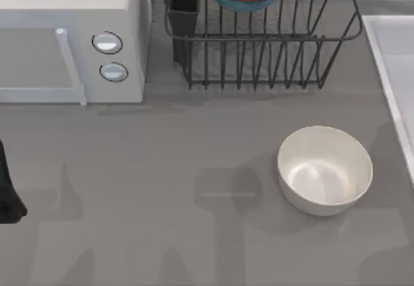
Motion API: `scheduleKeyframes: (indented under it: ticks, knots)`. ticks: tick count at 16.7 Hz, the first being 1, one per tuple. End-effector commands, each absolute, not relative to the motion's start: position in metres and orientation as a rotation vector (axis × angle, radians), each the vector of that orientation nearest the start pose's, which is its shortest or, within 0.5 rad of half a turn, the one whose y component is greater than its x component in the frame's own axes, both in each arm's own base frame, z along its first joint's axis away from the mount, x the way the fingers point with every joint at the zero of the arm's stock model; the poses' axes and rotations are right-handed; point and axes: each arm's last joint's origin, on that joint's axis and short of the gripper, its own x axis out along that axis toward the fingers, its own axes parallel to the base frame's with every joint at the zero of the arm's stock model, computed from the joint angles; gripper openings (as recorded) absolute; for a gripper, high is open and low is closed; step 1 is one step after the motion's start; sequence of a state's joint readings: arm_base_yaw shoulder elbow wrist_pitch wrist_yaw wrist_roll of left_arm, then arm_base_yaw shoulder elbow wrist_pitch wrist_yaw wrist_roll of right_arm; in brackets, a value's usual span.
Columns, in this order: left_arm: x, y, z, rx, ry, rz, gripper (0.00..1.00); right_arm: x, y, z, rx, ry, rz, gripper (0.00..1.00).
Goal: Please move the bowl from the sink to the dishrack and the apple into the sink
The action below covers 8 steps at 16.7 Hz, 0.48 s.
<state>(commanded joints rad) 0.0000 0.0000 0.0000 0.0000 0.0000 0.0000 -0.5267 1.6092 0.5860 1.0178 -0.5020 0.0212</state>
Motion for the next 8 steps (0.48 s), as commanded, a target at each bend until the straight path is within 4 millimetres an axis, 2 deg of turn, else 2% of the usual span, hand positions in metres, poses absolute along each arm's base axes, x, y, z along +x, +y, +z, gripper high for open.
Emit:
scheduleKeyframes:
  ticks: [4,8]
  knots:
    - [0.106,-0.001,0.160,0.000,0.000,0.000,1.00,0.282,-0.146,0.132,0.014,0.016,-0.007,0.00]
    - [0.106,-0.001,0.160,0.000,0.000,0.000,1.00,0.276,-0.142,0.088,-0.006,-0.014,-0.007,0.00]
